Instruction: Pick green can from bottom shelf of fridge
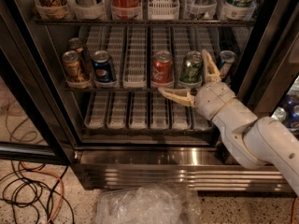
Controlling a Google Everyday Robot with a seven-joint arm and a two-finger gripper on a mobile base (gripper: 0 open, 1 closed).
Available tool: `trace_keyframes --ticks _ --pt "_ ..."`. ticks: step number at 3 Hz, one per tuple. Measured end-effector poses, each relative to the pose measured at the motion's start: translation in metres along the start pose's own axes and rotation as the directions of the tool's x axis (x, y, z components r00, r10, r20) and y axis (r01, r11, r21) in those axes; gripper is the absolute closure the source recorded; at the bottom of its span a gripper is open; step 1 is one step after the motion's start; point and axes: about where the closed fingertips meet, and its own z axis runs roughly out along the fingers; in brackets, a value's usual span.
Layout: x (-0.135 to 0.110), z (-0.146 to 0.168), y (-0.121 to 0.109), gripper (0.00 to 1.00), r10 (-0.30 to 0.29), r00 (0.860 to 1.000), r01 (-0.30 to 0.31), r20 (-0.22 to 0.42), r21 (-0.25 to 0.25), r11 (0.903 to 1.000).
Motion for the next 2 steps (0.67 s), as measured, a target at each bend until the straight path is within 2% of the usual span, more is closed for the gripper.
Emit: trace_keyframes --ticks 1,2 --pt "-0.0014 0.0082 0.0012 0.05 -0.02 0.999 0.021 0.026 -0.012 0.9997" --pt "0.0023 0.0152 0.0044 0.13 -0.025 0.999 0.026 0.033 -0.022 0.9994"
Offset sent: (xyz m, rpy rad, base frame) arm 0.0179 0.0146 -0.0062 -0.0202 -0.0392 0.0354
